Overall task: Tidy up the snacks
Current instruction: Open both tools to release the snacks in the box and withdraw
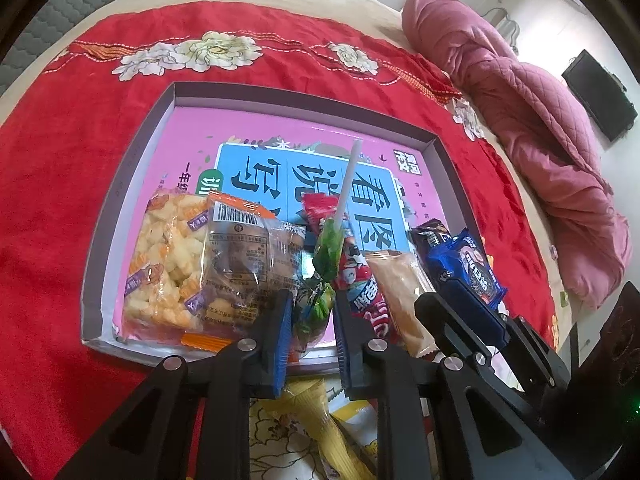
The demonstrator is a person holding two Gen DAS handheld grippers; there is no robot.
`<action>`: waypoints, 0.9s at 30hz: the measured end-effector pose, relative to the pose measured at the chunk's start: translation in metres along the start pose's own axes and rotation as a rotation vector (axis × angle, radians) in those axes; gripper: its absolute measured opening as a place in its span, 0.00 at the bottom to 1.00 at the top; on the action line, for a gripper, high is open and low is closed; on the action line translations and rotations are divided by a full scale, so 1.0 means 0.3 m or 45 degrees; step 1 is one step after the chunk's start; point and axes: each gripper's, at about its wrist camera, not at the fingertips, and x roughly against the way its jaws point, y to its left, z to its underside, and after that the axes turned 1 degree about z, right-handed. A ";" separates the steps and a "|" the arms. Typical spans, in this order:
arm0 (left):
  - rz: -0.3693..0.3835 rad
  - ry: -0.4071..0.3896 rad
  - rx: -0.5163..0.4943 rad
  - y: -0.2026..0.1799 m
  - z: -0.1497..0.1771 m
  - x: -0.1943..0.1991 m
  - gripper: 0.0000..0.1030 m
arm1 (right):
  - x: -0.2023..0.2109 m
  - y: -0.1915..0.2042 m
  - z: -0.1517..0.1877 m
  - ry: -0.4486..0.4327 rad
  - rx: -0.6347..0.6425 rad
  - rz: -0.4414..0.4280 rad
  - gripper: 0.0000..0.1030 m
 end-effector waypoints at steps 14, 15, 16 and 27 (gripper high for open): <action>-0.010 -0.026 0.000 -0.003 0.007 0.038 0.37 | 0.018 0.000 0.004 -0.004 -0.007 0.004 0.29; -0.011 -0.028 0.003 -0.001 0.008 0.043 0.37 | 0.020 -0.001 0.003 -0.006 -0.010 0.003 0.32; -0.010 -0.029 0.007 0.002 0.010 0.049 0.38 | 0.024 -0.002 0.004 -0.007 -0.013 0.000 0.34; -0.010 -0.053 -0.012 -0.016 0.037 0.114 0.39 | 0.062 0.004 0.007 -0.022 -0.018 -0.006 0.44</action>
